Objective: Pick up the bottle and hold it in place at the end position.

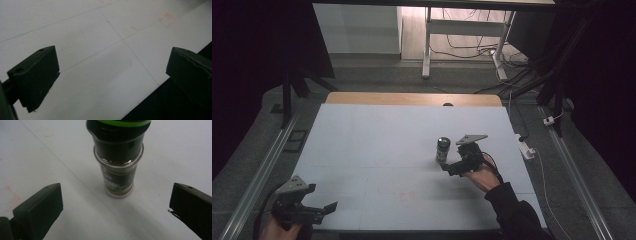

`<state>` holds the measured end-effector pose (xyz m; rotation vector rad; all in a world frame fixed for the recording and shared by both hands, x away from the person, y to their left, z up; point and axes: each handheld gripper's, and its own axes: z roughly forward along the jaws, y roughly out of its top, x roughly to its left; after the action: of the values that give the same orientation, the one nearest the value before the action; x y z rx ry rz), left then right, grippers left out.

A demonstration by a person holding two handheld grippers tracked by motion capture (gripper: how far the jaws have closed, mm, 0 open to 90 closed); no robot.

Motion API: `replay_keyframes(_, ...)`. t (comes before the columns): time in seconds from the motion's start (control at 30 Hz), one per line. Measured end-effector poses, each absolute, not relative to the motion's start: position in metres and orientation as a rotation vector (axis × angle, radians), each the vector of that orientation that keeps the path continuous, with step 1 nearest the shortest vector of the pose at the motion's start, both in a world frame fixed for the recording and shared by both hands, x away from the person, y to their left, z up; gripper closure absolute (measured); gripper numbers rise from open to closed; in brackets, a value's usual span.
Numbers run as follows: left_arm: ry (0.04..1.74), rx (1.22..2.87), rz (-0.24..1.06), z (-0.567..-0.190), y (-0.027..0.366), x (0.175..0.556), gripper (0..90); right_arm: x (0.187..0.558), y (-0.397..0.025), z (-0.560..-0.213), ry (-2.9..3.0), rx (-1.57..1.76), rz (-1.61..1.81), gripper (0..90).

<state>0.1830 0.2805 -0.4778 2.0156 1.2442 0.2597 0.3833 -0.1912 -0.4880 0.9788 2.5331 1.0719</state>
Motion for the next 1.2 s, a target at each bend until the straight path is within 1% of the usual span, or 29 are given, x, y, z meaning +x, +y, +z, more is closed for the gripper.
replay_keyframes(0.33,1.244,2.014,0.253,-0.478,0.281,0.183,0.0,0.401,-0.179,-0.501,2.566,0.925,1.080,0.0)
replay_keyframes(0.37,1.244,2.013,0.252,-0.478,0.281,0.183,0.0,0.402,-0.178,-0.502,2.567,0.912,1.081,1.3)
replay_keyframes(0.47,1.243,2.014,0.250,-0.478,0.281,0.184,0.0,0.405,-0.179,-0.503,2.554,0.870,1.085,8.8)
replay_keyframes(0.57,1.243,2.015,0.250,-0.478,0.281,0.184,0.0,0.408,-0.179,-0.504,2.562,0.848,1.093,20.8)
replay_keyframes(0.8,1.243,2.017,0.247,-0.478,0.281,0.184,0.0,0.408,-0.176,-0.508,2.593,0.771,1.066,44.8)
replay_keyframes(0.83,1.243,2.017,0.247,-0.478,0.281,0.184,0.0,0.408,-0.176,-0.508,2.593,0.771,1.066,44.8)
replay_keyframes(0.87,1.243,2.017,0.246,-0.478,0.281,0.184,0.0,0.407,-0.175,-0.506,2.582,0.753,1.074,51.2)
replay_keyframes(1.2,1.243,2.017,0.245,-0.478,0.281,0.184,0.0,0.407,-0.177,-0.506,2.582,0.712,1.072,52.5)
